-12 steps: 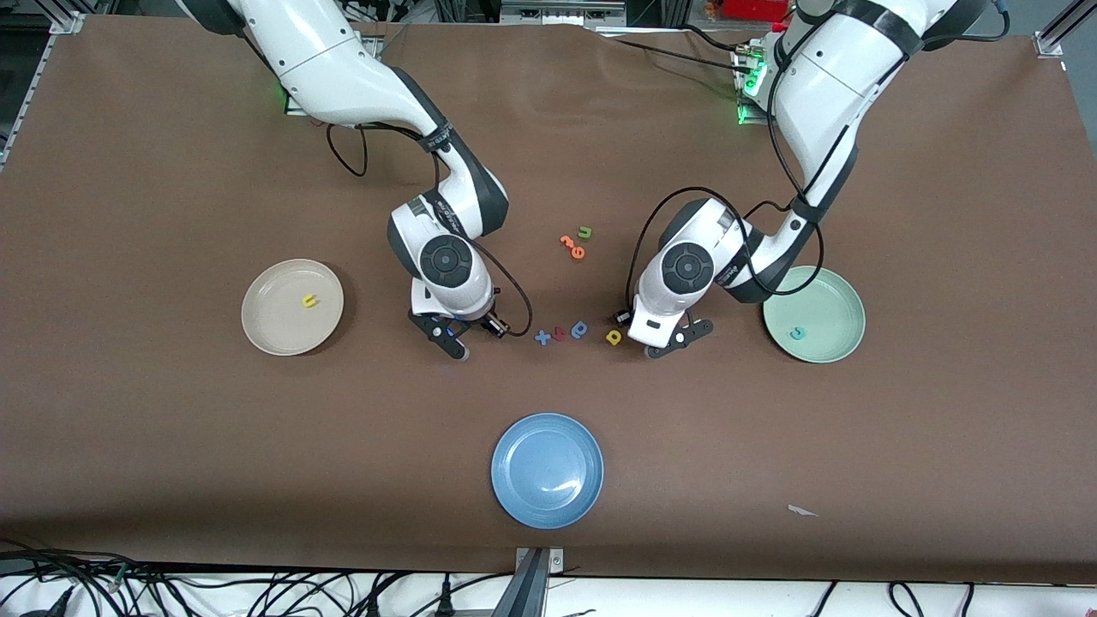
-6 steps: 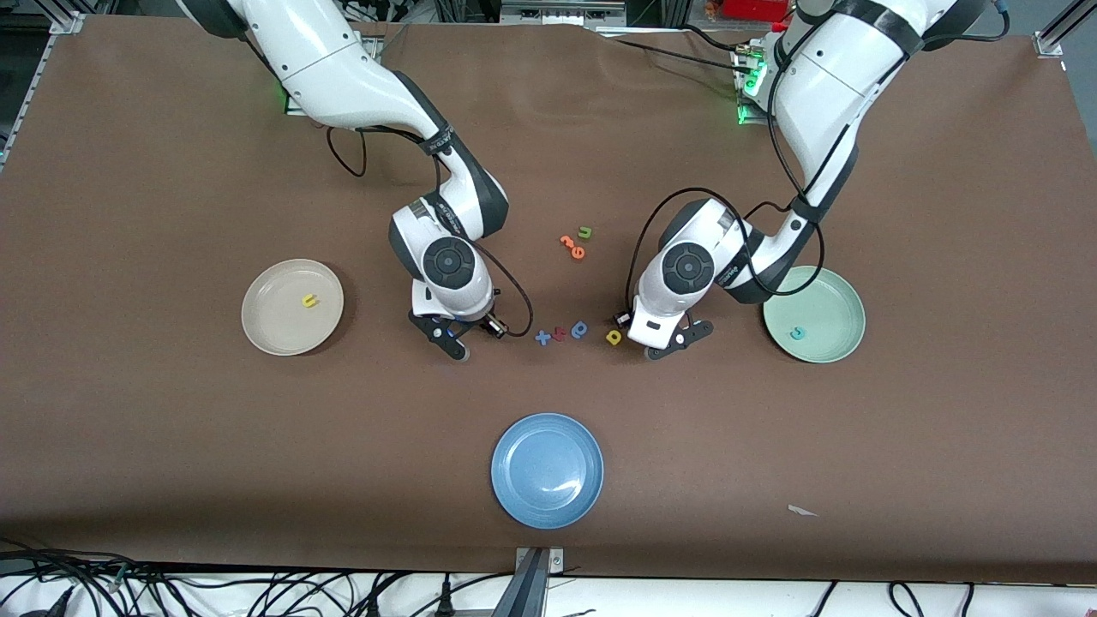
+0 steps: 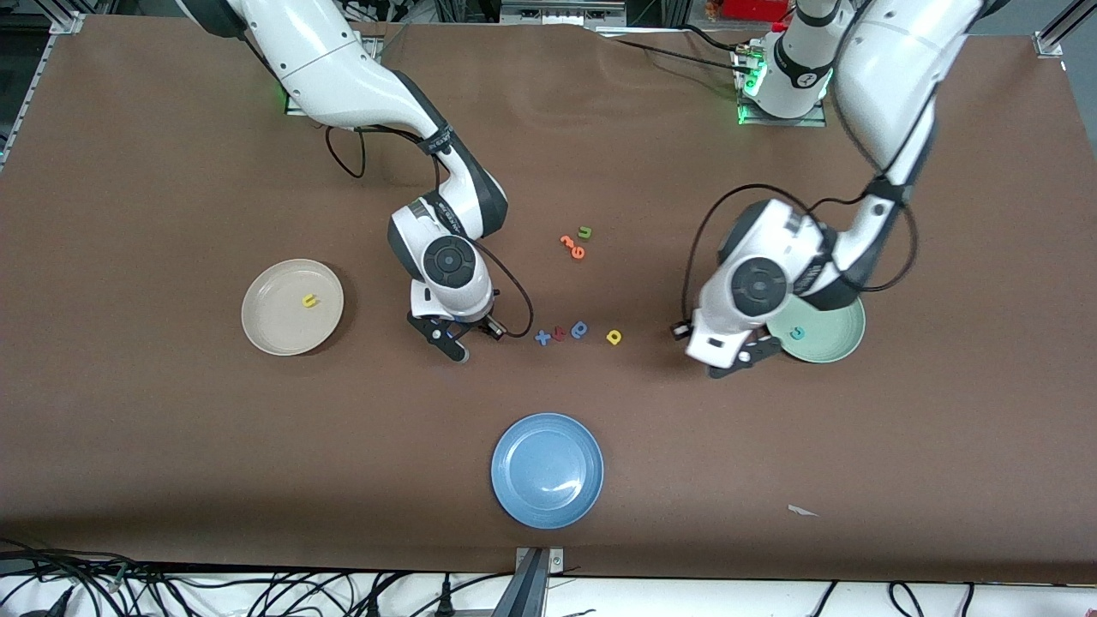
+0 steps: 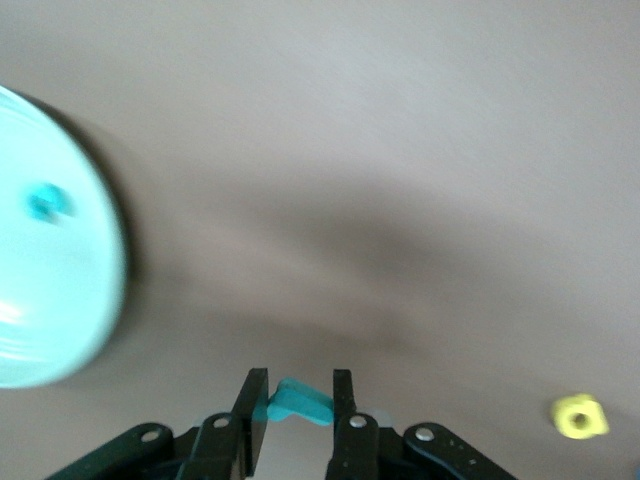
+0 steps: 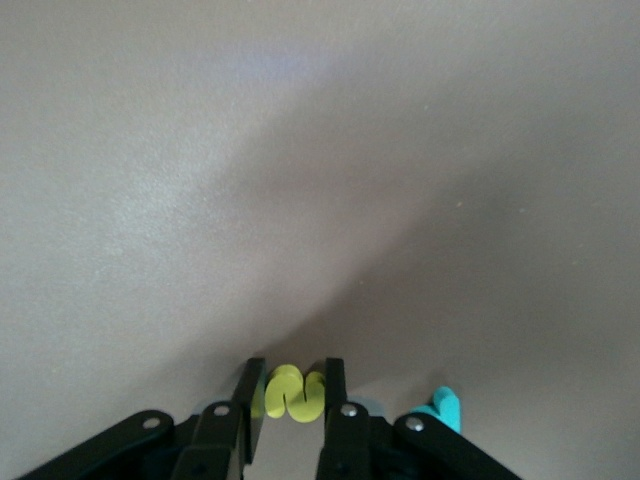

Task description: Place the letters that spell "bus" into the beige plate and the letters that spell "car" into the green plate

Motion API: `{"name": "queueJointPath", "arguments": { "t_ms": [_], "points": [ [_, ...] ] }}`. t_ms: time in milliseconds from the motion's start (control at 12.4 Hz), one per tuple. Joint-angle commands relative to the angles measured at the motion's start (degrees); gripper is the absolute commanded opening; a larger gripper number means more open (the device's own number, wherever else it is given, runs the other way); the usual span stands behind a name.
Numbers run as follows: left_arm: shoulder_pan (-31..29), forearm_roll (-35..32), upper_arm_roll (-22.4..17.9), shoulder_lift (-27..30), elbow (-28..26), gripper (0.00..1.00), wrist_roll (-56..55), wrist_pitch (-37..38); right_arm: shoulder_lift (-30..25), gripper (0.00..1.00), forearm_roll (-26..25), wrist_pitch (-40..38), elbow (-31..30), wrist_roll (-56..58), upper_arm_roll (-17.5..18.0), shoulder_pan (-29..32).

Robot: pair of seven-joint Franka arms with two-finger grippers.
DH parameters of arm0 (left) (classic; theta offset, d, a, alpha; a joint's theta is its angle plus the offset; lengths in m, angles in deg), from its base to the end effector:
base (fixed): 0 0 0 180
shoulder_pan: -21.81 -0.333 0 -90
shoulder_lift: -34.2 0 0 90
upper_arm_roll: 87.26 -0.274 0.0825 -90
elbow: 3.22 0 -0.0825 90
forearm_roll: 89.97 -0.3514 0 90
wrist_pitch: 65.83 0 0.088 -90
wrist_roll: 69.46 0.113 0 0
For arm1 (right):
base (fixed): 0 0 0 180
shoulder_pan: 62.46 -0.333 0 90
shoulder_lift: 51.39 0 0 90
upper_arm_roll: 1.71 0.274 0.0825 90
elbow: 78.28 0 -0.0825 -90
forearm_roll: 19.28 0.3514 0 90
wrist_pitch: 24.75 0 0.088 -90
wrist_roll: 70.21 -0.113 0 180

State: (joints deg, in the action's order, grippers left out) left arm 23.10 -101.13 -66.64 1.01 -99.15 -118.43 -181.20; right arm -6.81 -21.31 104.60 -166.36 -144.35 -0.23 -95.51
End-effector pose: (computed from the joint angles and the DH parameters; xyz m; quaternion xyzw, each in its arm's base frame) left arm 0.5723 -0.1989 0.2470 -0.9746 -0.2003 0.0895 0.0442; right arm 0.5346 0.3641 0.1750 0.9432 -0.3310 -0.0133 0.0258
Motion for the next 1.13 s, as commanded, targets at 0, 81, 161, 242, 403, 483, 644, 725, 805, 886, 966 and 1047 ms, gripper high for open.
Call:
{"name": "queueJointPath", "arguments": {
  "t_ms": [0,81,161,242,403,483,644,725,805,886,966,1047],
  "points": [
    [-7.24,-0.35,0.65,1.37,-1.64,0.0,11.04,3.39,-5.44,0.06,-0.96,-9.68,-0.16,6.08,-1.83,0.44],
    [-10.14,-0.35,0.65,1.37,-1.72,0.0,15.96,4.62,-7.29,0.06,-0.96,-15.03,-0.24,9.41,-3.15,0.44],
    [-12.43,-0.44,0.65,1.37,-2.16,0.0,20.1,4.98,-8.96,0.06,-0.96,-18.39,-0.51,13.8,-4.99,0.44],
    [-14.1,-0.62,0.56,1.37,-2.42,0.02,22.84,5.07,-10.11,0.06,-0.96,-20.34,-1.2,17.15,-6.05,0.44],
    [-16.31,-1.06,0.56,1.02,-2.87,0.06,25.84,5.07,-13.09,0.06,-1.05,-20.71,-5.76,22.69,-8.68,0.44],
    [-16.84,-1.06,0.56,0.93,-2.95,0.14,26.9,5.16,-15.2,0.06,-1.05,-20.19,-9.17,27.5,-10.7,0.44],
    [-16.93,-1.06,0.56,0.93,-3.22,0.94,27.26,5.16,-17.93,0.06,-1.05,-17.57,-15.77,38.31,-15.52,0.44],
    [-16.85,-0.71,0.65,1.02,-2.96,1.0,27.26,5.16,-18.64,0.06,-0.96,-15.03,-18.67,43.24,-17.73,0.52],
    [-16.15,-0.27,0.74,1.02,-2.43,1.0,26.3,5.07,-19.08,0.06,-0.88,-12.22,-21.4,49.11,-20.36,0.52],
    [-14.75,-0.27,0.82,1.02,-2.34,1.0,24.81,4.98,-19.09,0.06,-0.44,-9.66,-23.51,55.26,-22.56,0.52],
    [-12.91,-0.27,0.91,1.02,-2.25,1.0,21.84,4.72,-19.09,0.06,-0.44,-5.55,-26.15,60.11,-24.76,0.52],
    [-10.8,-0.27,0.91,1.02,-2.08,1.0,17.02,4.37,-18.91,0.07,-0.18,-1.77,-28.43,64.68,-26.43,1.05]
  ]
}}
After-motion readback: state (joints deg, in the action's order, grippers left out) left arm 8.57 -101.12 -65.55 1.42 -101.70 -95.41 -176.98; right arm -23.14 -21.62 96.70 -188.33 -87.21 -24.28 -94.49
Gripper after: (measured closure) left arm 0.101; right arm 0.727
